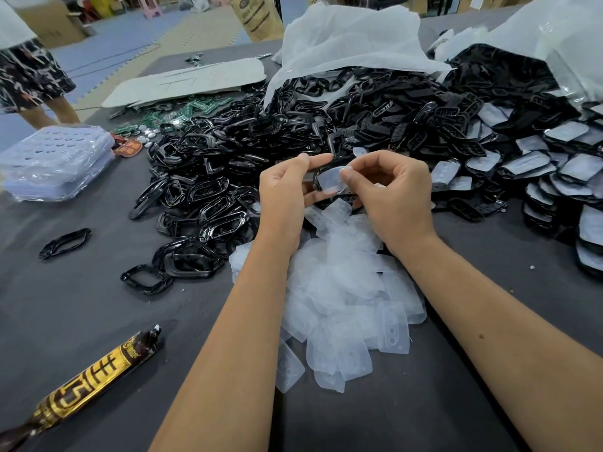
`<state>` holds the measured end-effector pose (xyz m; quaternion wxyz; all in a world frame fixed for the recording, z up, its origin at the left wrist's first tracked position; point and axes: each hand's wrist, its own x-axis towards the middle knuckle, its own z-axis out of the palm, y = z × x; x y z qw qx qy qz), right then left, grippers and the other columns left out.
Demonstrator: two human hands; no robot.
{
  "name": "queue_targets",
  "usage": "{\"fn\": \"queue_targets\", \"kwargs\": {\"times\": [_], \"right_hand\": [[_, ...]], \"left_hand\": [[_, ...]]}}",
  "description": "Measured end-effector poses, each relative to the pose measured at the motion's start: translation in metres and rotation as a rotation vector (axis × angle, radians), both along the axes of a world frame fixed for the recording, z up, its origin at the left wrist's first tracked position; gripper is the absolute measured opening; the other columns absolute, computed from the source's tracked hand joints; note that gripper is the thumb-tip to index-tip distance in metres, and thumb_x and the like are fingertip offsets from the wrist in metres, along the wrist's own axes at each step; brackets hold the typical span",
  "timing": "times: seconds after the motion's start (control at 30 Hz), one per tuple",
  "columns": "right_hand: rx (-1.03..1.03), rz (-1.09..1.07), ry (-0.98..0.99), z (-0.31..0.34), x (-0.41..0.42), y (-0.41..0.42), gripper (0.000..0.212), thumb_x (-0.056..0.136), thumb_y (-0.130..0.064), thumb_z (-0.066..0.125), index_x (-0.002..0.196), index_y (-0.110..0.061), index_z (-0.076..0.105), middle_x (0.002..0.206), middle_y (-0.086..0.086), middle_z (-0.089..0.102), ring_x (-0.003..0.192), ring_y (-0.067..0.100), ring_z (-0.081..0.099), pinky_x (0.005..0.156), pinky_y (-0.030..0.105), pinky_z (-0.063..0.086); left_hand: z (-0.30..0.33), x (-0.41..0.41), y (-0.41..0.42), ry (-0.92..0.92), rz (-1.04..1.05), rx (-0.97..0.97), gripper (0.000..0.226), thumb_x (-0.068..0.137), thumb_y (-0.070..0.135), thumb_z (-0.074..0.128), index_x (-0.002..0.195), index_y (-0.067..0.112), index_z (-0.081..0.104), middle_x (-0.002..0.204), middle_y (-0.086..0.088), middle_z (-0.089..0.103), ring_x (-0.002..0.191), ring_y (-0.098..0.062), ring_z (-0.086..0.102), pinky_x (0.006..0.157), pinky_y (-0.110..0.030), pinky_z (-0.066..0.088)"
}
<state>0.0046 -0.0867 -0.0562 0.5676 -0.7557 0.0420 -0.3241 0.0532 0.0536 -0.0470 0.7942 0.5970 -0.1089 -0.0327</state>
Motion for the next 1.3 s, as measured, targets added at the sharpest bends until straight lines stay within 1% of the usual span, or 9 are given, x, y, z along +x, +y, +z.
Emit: {"fn": "queue_targets", "kwargs": {"times": [0.13,0.3,0.4,0.5,0.6,0.73,0.9,1.17,1.3], "right_hand": [[-0.032,-0.071,0.019,0.0027,-0.0013,0.0002,0.008,0.086,-0.020,0.084,0.082,-0.015,0.078,0.070,-0.005,0.074,0.061,0.015,0.070,0.064,0.037,0.061],[-0.064,-0.155,0.032,0.0054,-0.0020,0.0020,0.011,0.083,-0.020,0.084,0.076,-0.018,0.076,0.066,-0.009,0.071,0.059,0.008,0.068,0.063,0.029,0.059],[-0.074,-0.183,0.039,0.0062,-0.0023,0.0024,0.012,0.083,-0.021,0.084,0.077,-0.016,0.075,0.066,-0.009,0.071,0.060,0.009,0.068,0.063,0.027,0.058],[-0.092,-0.196,0.034,0.0072,-0.0032,0.0037,0.012,0.083,-0.021,0.084,0.077,-0.014,0.075,0.067,-0.008,0.071,0.061,0.009,0.068,0.065,0.030,0.059],[-0.099,-0.206,0.028,0.0080,-0.0038,0.0043,0.013,0.083,-0.021,0.083,0.077,-0.014,0.075,0.066,-0.007,0.071,0.061,0.009,0.067,0.066,0.033,0.059],[-0.108,-0.210,0.027,0.0091,-0.0043,0.0048,0.015,0.084,-0.022,0.082,0.076,-0.013,0.073,0.067,-0.008,0.070,0.062,0.011,0.067,0.069,0.036,0.059],[-0.109,-0.209,0.022,0.0100,-0.0047,0.0047,0.015,0.085,-0.021,0.083,0.075,-0.013,0.074,0.067,-0.009,0.069,0.061,0.008,0.064,0.067,0.032,0.057],[-0.102,-0.206,0.054,0.0106,-0.0050,0.0050,0.016,0.084,-0.026,0.085,0.074,-0.016,0.076,0.066,-0.011,0.070,0.061,0.007,0.067,0.066,0.029,0.059],[-0.115,-0.218,0.062,0.0098,-0.0044,0.0050,0.018,0.084,-0.027,0.084,0.072,-0.016,0.075,0.065,-0.011,0.069,0.060,0.008,0.067,0.066,0.031,0.059]], "left_hand": [[-0.0008,0.0000,-0.0009,-0.018,-0.016,0.035,0.035,0.100,0.021,0.050,0.092,0.010,0.082,0.097,-0.019,0.078,0.087,-0.034,0.077,0.069,-0.033,0.061],[-0.0019,-0.0001,-0.0010,-0.039,-0.058,0.052,0.032,0.101,0.017,0.050,0.098,0.005,0.080,0.096,-0.018,0.078,0.085,-0.031,0.077,0.068,-0.029,0.060],[-0.0023,0.0005,-0.0012,-0.050,-0.053,0.070,0.025,0.099,0.009,0.056,0.101,0.002,0.079,0.096,-0.017,0.078,0.088,-0.028,0.077,0.068,-0.027,0.060],[-0.0046,0.0012,-0.0016,-0.095,-0.042,0.132,0.018,0.093,-0.001,0.065,0.102,0.005,0.080,0.091,-0.010,0.078,0.085,-0.021,0.077,0.071,-0.027,0.061],[-0.0065,0.0018,-0.0021,-0.118,-0.037,0.164,0.022,0.088,-0.009,0.071,0.103,0.005,0.078,0.089,-0.011,0.079,0.082,-0.023,0.078,0.072,-0.027,0.061],[-0.0075,0.0015,-0.0020,-0.145,-0.032,0.176,0.021,0.087,-0.007,0.074,0.101,0.007,0.078,0.087,-0.008,0.080,0.080,-0.022,0.078,0.069,-0.024,0.061],[-0.0077,0.0020,-0.0015,-0.132,-0.025,0.153,0.016,0.089,-0.004,0.075,0.101,0.006,0.078,0.086,-0.008,0.080,0.075,-0.020,0.077,0.066,-0.020,0.059],[-0.0072,0.0016,-0.0015,-0.110,-0.052,0.129,0.014,0.089,-0.003,0.074,0.098,0.007,0.078,0.086,-0.010,0.079,0.080,-0.022,0.078,0.069,-0.023,0.060],[-0.0058,0.0005,-0.0022,-0.123,-0.028,0.167,0.014,0.090,-0.005,0.073,0.097,0.006,0.077,0.080,-0.006,0.079,0.072,-0.017,0.077,0.059,-0.020,0.058]]}}
